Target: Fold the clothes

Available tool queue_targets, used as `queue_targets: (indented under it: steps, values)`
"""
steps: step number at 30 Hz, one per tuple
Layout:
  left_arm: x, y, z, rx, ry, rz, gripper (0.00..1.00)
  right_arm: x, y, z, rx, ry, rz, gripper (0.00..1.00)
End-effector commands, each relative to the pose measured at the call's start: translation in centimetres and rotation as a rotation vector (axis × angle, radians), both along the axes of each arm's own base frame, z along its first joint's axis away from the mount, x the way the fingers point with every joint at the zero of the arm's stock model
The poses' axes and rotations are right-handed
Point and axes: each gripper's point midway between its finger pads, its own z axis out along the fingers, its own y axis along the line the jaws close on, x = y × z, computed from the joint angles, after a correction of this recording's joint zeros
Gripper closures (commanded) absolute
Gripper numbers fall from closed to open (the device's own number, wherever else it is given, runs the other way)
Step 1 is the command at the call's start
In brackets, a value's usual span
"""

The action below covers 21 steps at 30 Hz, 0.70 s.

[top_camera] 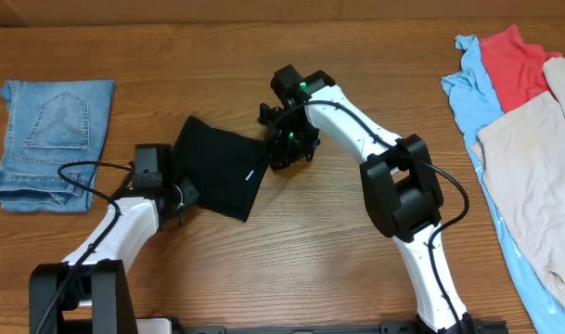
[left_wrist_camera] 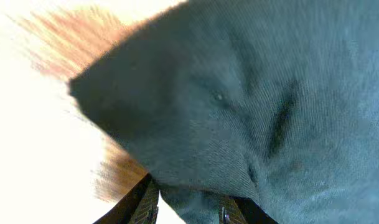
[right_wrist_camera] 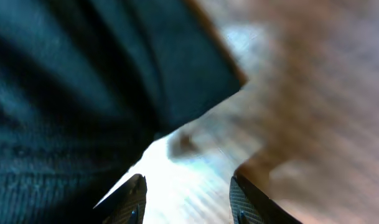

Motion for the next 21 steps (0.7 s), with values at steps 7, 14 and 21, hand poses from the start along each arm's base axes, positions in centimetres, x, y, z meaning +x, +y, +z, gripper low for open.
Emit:
queue_targets:
  steps: [7, 14, 21]
  values:
    - [3.9, 3.7, 4.8, -0.028, -0.097, -0.048, 0.64, -1.5, -0.9, -1.0, -0.213, 0.0, -0.1, 0.56]
    - [-2.3, 2.3, 3.7, -0.101, 0.189, -0.055, 0.62, 4.8, -6.0, 5.0, -0.262, -0.26, -0.239, 0.56]
    - [-4.8, 2.1, 0.9, -0.108, 0.249, 0.001, 0.65, 9.6, -3.7, 5.9, -0.056, -0.446, -0.037, 0.55]
